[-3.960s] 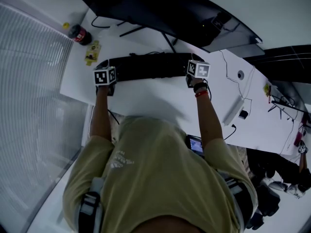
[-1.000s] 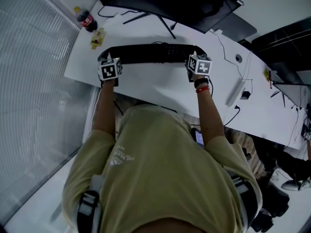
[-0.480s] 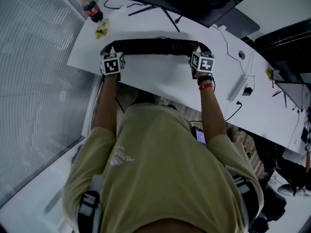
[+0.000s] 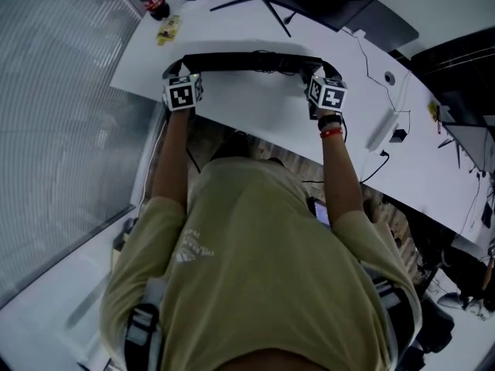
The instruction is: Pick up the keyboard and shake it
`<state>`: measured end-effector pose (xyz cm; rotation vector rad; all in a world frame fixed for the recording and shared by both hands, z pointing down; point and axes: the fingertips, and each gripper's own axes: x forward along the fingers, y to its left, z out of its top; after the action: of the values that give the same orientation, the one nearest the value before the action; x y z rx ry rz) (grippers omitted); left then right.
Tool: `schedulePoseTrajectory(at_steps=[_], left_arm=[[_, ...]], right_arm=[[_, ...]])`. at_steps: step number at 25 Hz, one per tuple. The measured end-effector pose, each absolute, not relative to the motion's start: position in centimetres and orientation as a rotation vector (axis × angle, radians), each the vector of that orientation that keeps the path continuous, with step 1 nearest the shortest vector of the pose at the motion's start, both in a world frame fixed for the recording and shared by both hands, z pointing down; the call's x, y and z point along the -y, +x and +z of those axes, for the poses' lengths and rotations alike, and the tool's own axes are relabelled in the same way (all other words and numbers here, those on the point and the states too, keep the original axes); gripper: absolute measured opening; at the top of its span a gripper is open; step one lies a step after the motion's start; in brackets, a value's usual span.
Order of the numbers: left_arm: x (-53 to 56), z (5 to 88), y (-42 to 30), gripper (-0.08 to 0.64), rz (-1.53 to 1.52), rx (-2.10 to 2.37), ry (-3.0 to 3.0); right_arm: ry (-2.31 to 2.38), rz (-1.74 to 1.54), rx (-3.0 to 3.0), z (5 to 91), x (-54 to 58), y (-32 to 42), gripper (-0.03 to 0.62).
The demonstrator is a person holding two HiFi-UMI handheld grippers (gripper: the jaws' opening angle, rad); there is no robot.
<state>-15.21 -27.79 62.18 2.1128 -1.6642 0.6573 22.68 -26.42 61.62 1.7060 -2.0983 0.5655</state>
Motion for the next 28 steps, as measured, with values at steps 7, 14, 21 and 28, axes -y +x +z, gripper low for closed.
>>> schedulePoseTrajectory(at_steps=[7, 14, 21, 28], left_arm=[[25.3, 62.6, -15.2, 0.229, 0.640, 1.665, 2.110], [23.3, 63.5, -15.4, 0.227, 0.653, 1.661, 2.102], [21.7, 64.3, -15.6, 0.225, 0.651, 1.652, 2.105], [20.5, 65.3, -15.9, 0.225, 0.670, 1.664, 2.088]], right_arm=[[1.709, 0.565, 2.098, 61.9, 24.3, 22.6, 0.350], [1.712, 0.589, 2.077, 62.4, 22.2, 22.5, 0.339], [1.730, 0.612, 2.063, 63.3, 19.9, 22.4, 0.336], [1.725, 0.643, 2.053, 64.4, 17.9, 22.2, 0.333]])
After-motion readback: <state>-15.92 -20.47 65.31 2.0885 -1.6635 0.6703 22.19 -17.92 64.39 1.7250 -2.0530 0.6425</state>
